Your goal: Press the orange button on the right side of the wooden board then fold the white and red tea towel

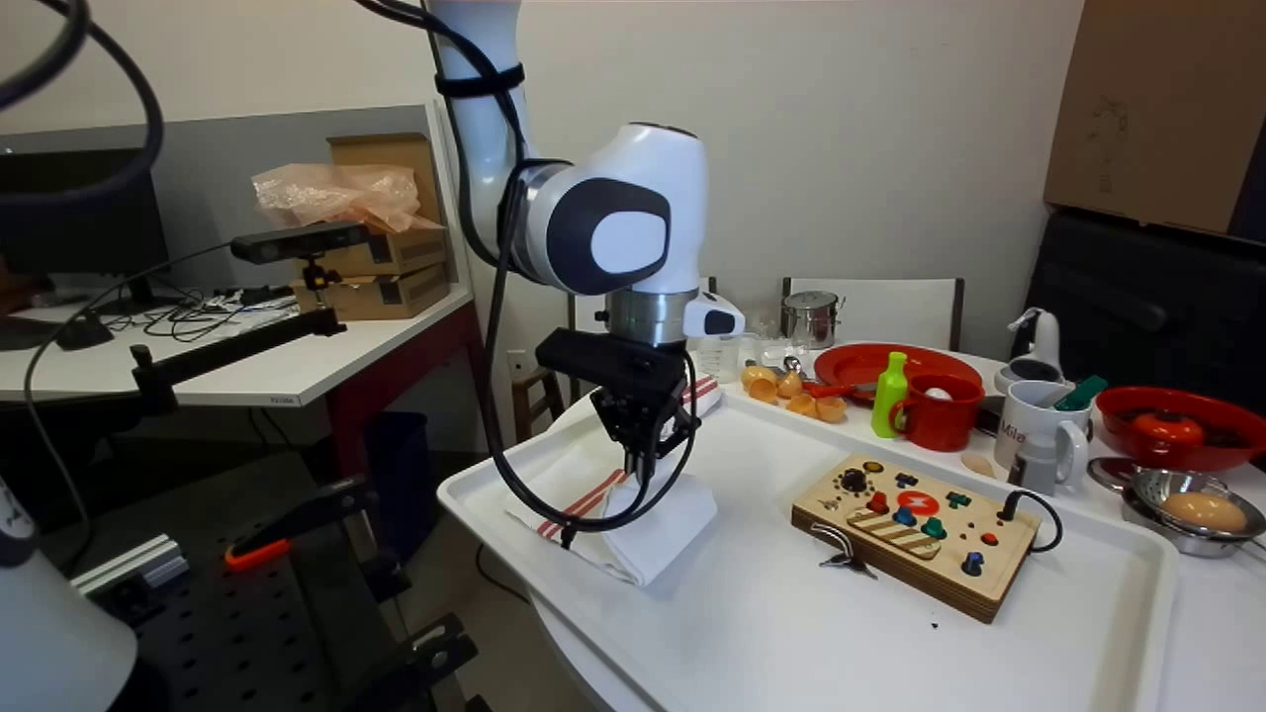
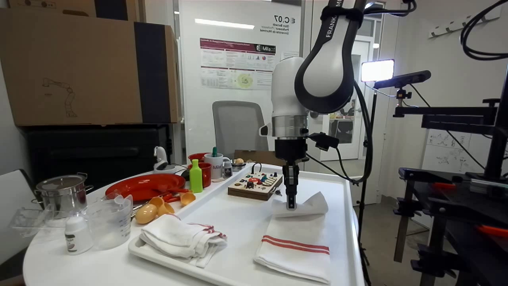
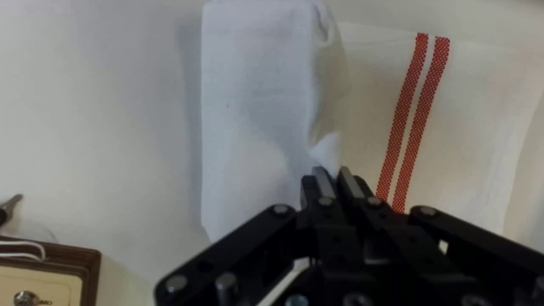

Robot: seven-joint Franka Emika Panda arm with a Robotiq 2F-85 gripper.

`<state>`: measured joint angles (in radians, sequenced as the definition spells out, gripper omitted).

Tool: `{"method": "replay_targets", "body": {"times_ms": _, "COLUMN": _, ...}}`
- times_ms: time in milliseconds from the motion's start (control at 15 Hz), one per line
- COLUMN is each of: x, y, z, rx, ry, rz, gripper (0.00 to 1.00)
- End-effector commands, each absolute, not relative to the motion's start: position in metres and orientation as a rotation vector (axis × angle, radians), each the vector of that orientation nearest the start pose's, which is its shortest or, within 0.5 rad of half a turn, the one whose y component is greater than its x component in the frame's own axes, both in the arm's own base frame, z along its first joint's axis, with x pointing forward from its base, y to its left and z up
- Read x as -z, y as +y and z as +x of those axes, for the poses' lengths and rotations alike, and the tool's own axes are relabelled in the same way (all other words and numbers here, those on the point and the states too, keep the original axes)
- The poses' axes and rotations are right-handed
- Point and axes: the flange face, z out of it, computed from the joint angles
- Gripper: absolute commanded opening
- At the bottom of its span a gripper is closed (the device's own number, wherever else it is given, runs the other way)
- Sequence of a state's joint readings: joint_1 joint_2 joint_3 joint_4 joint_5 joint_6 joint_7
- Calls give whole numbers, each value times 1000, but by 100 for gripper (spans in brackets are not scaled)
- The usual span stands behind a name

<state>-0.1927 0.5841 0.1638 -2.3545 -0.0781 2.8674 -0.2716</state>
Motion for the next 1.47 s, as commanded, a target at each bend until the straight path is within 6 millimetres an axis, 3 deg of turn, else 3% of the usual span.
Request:
{"method": "replay_targets", "body": {"times_ms": 0, "x": -83, "y": 4, "z": 483, "rx": -68, "ry": -453, "rz": -3023, "gripper": 2}}
{"method": "replay_targets", "body": {"times_ms": 600, "x": -87, "y": 68, "z": 476, "rx": -26, "ry": -548, "rz": -2938, "gripper": 2}}
{"method": "replay_targets", "body": {"times_ms": 1400, "x": -84, "y": 124, "z": 460, "rx": -44, "ry": -744, "rz": -2860, "gripper": 2}}
